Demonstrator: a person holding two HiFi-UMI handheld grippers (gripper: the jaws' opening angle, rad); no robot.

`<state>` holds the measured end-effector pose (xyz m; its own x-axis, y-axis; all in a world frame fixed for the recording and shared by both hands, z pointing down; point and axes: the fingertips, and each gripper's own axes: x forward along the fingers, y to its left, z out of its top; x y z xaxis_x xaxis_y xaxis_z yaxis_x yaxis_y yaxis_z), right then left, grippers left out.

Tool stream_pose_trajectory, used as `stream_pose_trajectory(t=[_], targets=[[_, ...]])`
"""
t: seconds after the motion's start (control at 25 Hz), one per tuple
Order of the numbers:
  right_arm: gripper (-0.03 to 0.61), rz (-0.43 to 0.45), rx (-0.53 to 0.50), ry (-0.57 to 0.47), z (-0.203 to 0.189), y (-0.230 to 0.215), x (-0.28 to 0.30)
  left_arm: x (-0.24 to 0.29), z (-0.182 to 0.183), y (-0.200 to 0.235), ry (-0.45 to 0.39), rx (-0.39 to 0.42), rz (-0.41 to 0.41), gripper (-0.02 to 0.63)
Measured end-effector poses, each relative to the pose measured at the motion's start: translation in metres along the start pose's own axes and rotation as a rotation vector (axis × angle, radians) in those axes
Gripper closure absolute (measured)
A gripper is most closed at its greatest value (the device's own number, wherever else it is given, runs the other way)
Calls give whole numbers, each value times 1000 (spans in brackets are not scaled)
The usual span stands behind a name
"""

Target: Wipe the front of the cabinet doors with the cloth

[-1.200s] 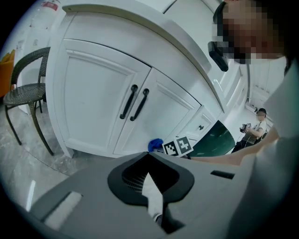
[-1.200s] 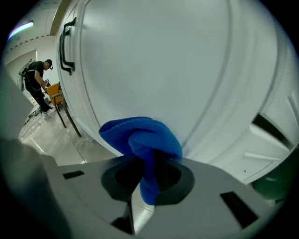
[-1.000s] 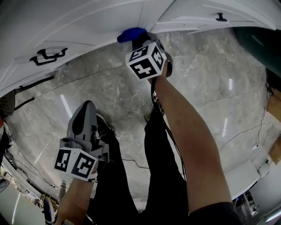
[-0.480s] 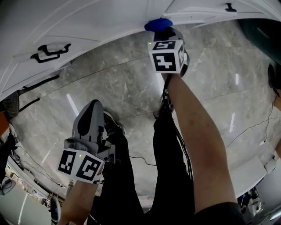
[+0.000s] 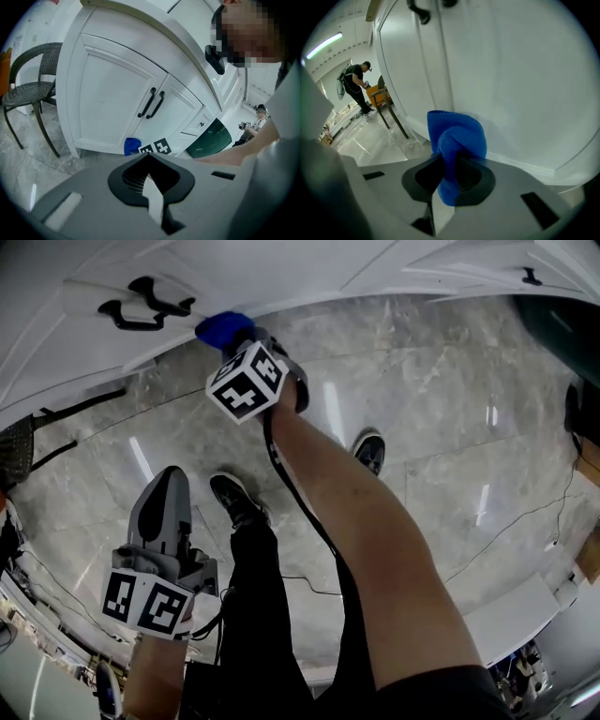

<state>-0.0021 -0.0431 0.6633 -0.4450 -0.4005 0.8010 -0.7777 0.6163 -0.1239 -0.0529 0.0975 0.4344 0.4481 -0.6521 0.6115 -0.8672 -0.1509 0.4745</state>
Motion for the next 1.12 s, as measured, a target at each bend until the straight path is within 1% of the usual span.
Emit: stream_pose_trajectory(t=[0.08, 0.2, 0.32, 0.44, 0.6, 0.76, 1.0, 1.12], targets=[[528, 40, 34, 0, 6, 21, 17, -8, -1, 13, -2, -7, 22, 615], [528, 24, 100, -11, 15, 18, 28, -13, -3, 24, -5, -13, 39, 615], [528, -36, 117, -6, 14, -9, 25, -10, -8, 24, -1, -19, 38, 615], [528, -61, 117, -4, 7, -36, 15, 0, -13, 11, 8, -22, 21, 615], [528, -94, 118, 40, -19, -85, 5, 15, -15, -13, 23, -8, -5, 615], [528, -118, 90, 64, -41, -121, -10, 32, -13, -36, 34, 8, -18, 615], [528, -172, 133, 86, -66, -182, -38, 59, -8, -68, 36, 26, -47, 615], [527, -190, 104, 111, -77, -202, -54, 66, -6, -84, 30, 24, -63, 614]])
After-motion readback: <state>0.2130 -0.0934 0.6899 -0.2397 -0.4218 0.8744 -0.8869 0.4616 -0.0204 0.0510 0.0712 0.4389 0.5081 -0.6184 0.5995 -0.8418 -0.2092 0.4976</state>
